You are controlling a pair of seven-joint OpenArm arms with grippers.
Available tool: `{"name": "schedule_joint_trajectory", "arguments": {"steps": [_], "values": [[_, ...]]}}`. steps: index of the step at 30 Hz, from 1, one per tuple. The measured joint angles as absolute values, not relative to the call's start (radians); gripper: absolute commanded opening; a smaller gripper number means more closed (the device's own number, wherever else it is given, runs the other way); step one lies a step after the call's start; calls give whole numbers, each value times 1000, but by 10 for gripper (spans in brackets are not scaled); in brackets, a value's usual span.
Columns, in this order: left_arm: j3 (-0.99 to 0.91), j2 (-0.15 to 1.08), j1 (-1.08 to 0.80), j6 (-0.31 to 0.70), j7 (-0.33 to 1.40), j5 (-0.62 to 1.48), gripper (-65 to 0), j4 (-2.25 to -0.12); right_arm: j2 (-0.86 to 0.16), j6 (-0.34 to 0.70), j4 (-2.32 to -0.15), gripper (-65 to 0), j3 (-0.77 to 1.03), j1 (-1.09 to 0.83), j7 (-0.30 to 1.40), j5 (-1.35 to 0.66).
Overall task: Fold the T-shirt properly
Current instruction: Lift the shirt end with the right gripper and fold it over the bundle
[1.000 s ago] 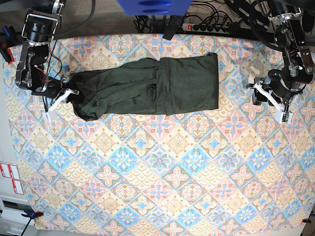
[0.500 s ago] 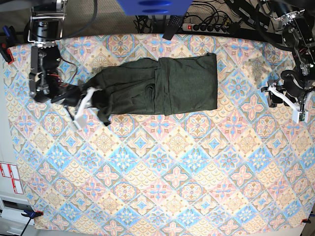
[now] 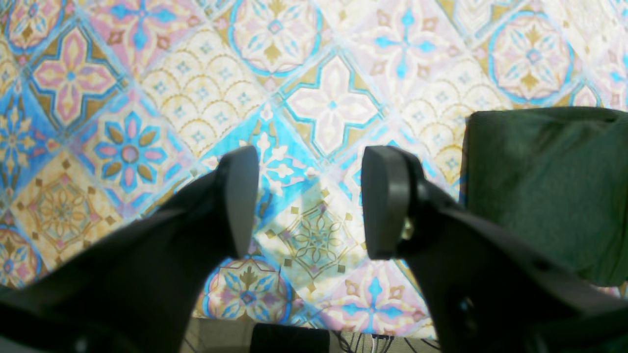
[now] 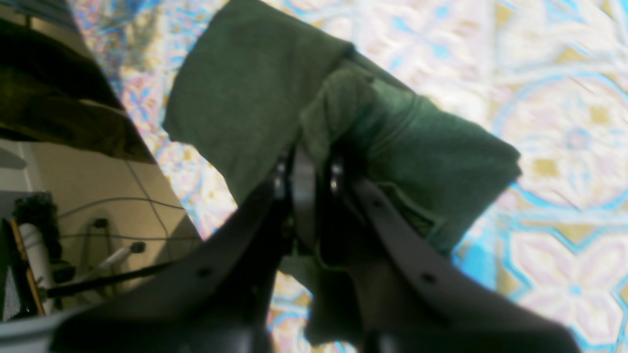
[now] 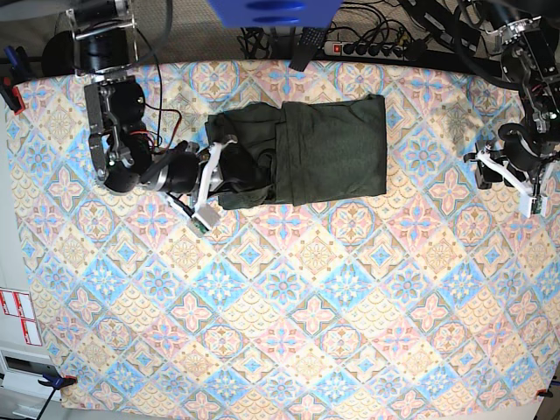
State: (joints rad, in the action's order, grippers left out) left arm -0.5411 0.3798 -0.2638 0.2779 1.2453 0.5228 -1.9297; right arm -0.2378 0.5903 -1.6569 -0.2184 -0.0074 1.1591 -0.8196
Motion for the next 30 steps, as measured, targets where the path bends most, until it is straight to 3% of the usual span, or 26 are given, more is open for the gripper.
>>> {"name": "schedule_joint_trajectory", "arguments": {"steps": [17,19,25,30], "values": [[-547,380,-302,274,1246,516,-319,-1929,-160,591,-1656,-644,-614,274,1158,-820],[-548,380,-300,275,1245,517,-319,-1929,-132,592,-1645,-608,-647,285,1164,-823],[-547,379,-299,274,1246,516,-319,-1928,-104,594,-1616,-398,-673,291,1154,-831],[-537,380,-297,275,1245,524,-319,-1928,-164,593,-1616,-420,-582,285,1156,-828]]}}
